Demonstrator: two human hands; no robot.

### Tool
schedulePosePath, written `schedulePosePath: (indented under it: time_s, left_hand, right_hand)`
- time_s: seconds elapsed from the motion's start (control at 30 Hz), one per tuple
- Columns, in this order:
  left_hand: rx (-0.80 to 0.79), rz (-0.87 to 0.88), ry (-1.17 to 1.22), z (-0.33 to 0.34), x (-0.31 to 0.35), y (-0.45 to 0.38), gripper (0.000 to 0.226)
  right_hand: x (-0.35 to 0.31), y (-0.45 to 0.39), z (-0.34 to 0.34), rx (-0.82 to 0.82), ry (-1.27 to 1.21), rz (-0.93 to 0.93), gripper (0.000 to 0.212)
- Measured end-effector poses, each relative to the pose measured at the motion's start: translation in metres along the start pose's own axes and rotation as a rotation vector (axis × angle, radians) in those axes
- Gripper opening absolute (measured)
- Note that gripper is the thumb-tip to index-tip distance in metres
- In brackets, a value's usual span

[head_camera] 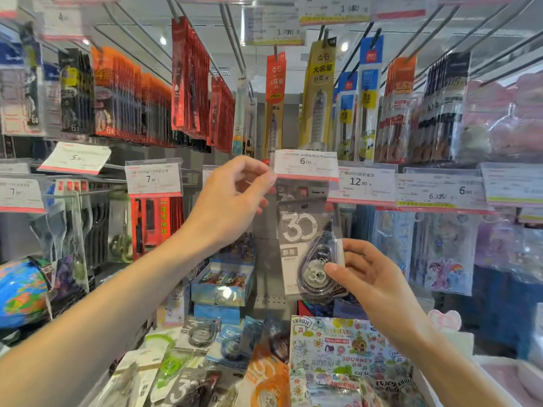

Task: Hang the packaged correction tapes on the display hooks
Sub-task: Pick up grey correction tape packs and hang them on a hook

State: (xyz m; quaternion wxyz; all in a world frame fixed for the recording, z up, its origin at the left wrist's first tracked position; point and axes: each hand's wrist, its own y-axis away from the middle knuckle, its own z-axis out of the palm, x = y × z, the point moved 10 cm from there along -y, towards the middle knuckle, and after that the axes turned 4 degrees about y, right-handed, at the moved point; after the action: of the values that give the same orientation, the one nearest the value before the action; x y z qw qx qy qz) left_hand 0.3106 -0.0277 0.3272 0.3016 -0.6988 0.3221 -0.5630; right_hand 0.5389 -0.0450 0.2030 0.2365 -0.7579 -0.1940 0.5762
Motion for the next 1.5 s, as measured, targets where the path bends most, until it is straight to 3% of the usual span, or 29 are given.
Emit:
schedulePosePath:
  time_s: [0.2, 0.9, 1.13, 1.37, 1.5]
  left_hand:
    - [0.002, 0.023, 0.046, -0.006, 0.009, -0.005, 0.008]
    - [-0.062, 0.007, 0.04, -0.007, 0.003, 0.005, 0.011]
    - [0.022, -0.058, -0.047, 0.0, -0.052, 0.042, 0.008]
    - [0.043, -0.113, -0.079, 0.033, -0.118, 0.05, 0.054]
    - [0.057, -0.138, -0.037, 0.046, -0.137, 0.031, 0.065]
  right_hand:
    - [-0.011, -0.008, 0.002, 0.049, 0.02, -0.025, 0.044]
    - [-0.018, -0.02, 0.016, 0.096, -0.027, -0.074, 0.04]
    - [-0.007, -0.029, 0.02, 0.198, 0.116, -0.108, 0.052]
    - [0.022, -0.053, 0.027, 0.209, 0.221, -0.065, 0.056]
    - [0.038, -0.07, 0.029, 0.231, 0.267, -0.036, 0.056]
